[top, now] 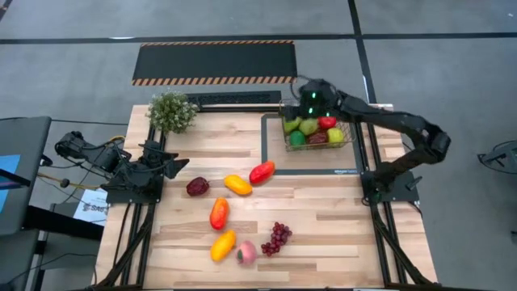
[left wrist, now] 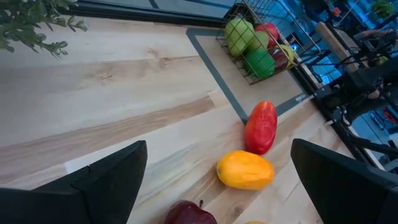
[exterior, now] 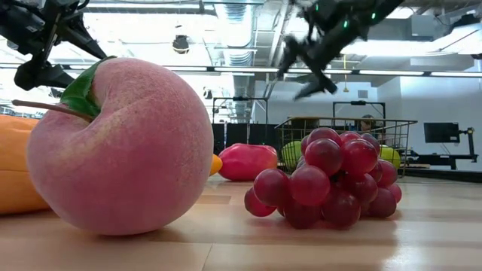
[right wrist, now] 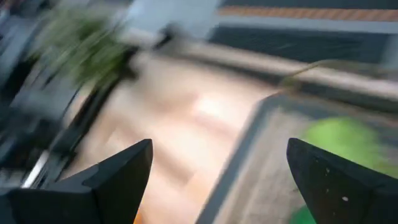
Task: Build produce basket
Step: Put the red mango into the gold wire basket
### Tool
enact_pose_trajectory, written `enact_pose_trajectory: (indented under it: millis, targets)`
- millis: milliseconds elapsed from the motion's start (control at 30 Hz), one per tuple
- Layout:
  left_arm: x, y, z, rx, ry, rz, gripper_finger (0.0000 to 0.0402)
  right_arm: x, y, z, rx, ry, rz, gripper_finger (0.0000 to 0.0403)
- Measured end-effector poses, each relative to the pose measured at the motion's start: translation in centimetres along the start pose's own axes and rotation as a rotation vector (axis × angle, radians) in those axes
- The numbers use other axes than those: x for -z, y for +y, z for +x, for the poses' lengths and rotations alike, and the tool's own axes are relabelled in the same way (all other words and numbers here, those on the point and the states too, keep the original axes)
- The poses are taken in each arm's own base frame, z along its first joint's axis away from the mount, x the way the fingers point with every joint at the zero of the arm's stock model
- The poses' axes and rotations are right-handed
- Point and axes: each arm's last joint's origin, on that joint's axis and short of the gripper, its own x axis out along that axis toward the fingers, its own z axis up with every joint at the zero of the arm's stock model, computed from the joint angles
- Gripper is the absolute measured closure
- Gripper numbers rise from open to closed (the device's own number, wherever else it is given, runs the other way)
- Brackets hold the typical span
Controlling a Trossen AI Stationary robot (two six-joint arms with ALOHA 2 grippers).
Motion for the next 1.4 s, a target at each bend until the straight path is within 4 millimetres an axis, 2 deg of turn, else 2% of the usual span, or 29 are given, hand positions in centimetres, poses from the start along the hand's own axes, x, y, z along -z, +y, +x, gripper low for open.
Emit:
enact_pose_trajectory:
  millis: [133, 233, 367, 633, 900, 1200, 1400]
  targets:
    - [0.0, 0.0, 0.0, 0.000, -0.001, 0.010, 0.0017, 2.8, 4.3, -0.4, -0.148, 0.043, -0.234, 0.0018]
    - [0.0, 0.0, 0.0, 0.001, 0.002, 0.010, 0.0017, 5.4, 6.6, 0.6, -0.208, 0.079, -0.475, 0.0018]
    - [0.0, 0.0, 0.0, 0.003, 0.013, 0.010, 0.0017, 8.4, 7.7, 2.6, -0.236, 0.165, -0.733, 0.0019]
    - [0.1, 0.0, 0.0, 0.009, 0.033, 0.010, 0.0017, 10.1, 9.2, 6.2, -0.259, 0.324, -1.065, 0.0019]
    - [0.1, -0.1, 0.0, 0.010, 0.027, 0.006, 0.0017, 12.4, 10.8, 9.9, -0.267, 0.535, -1.238, 0.0011]
    - [0.1, 0.0, 0.0, 0.008, 0.025, -0.003, 0.0017, 14.9, 9.4, 13.5, -0.200, 0.728, -1.248, 0.0018]
    - [0.1, 0.0, 0.0, 0.008, 0.026, -0.003, 0.0017, 15.6, 8.8, 14.0, -0.155, 0.773, -1.247, 0.0028]
